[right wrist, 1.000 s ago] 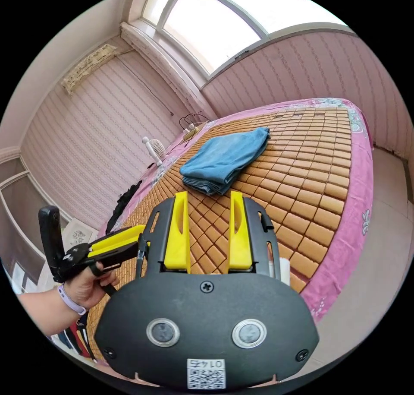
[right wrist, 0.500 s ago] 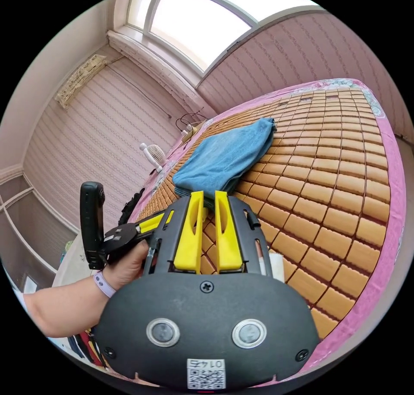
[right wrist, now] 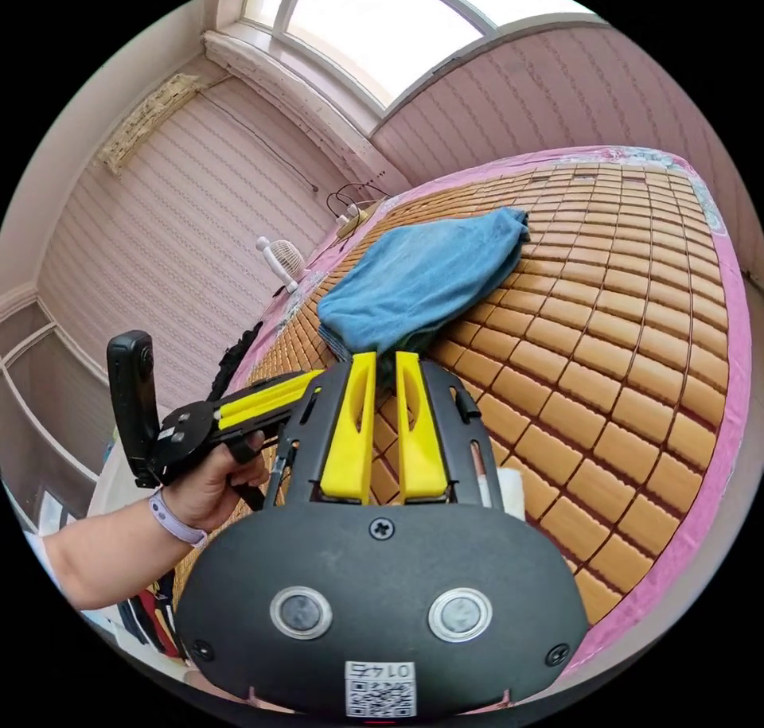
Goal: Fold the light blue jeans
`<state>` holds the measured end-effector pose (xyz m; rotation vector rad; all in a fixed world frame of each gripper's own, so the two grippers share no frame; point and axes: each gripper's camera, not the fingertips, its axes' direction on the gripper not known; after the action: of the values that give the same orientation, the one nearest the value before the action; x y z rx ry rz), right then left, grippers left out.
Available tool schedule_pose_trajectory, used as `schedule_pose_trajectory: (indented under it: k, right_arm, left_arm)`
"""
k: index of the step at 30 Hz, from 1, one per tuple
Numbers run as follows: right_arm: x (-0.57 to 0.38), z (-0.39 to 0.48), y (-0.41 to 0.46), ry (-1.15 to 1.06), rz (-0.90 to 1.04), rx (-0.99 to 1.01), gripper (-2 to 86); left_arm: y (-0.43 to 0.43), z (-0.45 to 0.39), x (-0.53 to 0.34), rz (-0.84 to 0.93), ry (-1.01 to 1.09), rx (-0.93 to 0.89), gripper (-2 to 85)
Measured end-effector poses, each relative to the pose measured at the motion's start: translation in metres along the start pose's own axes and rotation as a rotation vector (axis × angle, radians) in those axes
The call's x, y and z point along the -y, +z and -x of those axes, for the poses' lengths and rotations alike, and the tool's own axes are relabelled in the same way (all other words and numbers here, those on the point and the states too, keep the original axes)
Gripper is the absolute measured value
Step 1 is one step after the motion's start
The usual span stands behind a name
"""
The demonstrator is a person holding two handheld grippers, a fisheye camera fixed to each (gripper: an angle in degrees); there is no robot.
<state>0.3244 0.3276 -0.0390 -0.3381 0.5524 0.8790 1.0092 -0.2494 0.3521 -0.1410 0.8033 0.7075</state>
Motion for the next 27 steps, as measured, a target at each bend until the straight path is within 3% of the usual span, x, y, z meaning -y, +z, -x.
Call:
schedule_pose_trajectory:
  k: [4,10,17,20,24,25,27]
  right_arm:
    - [-0.001,0.017,0.004,-0.102,0.003,-0.016,8.1]
    - [-0.004,0.036,0.013,-0.179,0.101,0.102,1.5]
    - [-0.013,0.111,0.001,-0.403,0.183,0.469,0.4]
    - [-0.033,0.144,-0.007,-0.467,0.242,0.697,0.3]
    - [-0.071,0.182,-0.017,-0.508,0.333,0.848,0.2]
    - [-0.077,0.187,-0.017,-0.51,0.353,0.869,0.2]
    - [-0.105,0.216,-0.016,-0.528,0.488,0.965,0.2]
  left_arm:
    - [-0.008,0.001,-0.017,0.025,-0.021,-0.001,-0.4]
    - [-0.029,-0.015,-0.038,0.046,-0.047,0.031,-0.6]
    - [-0.089,-0.041,-0.088,0.121,-0.092,0.116,-0.9]
    - [-0.133,-0.085,-0.123,0.281,0.108,0.338,-1.0]
    - [-0.173,-0.194,-0.206,0.583,0.738,0.829,-1.0]
    - [-0.183,-0.219,-0.235,0.635,0.858,0.9,-1.0]
    - [-0.2,-0.247,-0.269,0.68,0.876,0.839,-1.0]
